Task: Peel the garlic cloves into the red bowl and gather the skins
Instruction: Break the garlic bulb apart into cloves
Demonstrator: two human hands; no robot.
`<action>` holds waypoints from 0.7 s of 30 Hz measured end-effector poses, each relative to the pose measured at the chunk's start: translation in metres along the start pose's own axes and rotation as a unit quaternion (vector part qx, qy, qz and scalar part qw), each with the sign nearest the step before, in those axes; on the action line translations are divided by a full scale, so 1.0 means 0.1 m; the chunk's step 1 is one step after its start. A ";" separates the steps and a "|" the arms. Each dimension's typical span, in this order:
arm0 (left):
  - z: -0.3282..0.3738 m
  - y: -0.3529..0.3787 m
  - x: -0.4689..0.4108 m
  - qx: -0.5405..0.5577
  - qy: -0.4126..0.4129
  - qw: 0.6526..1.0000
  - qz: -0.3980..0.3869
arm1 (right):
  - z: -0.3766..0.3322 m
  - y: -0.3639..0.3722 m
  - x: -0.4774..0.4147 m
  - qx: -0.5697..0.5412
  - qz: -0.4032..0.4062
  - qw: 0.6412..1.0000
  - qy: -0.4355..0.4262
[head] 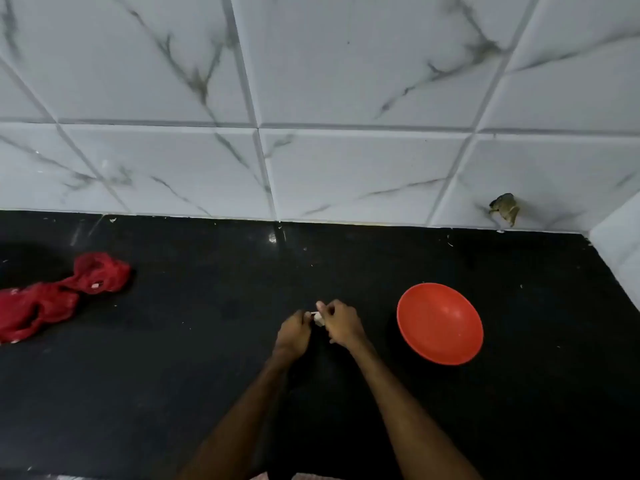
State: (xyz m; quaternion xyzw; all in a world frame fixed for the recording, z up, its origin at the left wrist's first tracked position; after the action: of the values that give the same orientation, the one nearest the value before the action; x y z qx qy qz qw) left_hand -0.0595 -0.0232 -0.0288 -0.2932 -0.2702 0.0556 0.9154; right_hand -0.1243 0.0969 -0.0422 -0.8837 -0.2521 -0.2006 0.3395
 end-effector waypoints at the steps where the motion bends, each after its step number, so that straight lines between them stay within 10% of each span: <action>1: 0.02 0.05 -0.02 0.038 -0.006 0.999 0.000 | -0.02 0.01 0.00 -0.003 0.002 1.000 -0.005; 21: 0.28 -0.21 0.18 0.363 0.083 0.928 0.015 | -0.40 -0.13 0.51 -0.161 0.031 0.979 -0.120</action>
State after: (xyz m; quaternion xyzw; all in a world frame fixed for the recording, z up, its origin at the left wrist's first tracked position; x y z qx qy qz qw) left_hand -0.0599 -0.0218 0.0107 0.0511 -0.1501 0.1393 0.9775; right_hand -0.0992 0.0931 0.0186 -0.9518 -0.2279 -0.1208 0.1661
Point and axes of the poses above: each hand's wrist, its own x-axis away from the middle knuckle, its own y-axis out of the palm, z = x × y, the point moved 7 cm from there along -x, towards the middle knuckle, and after that the axes turned 5 degrees about -z, right-handed, at the moved point
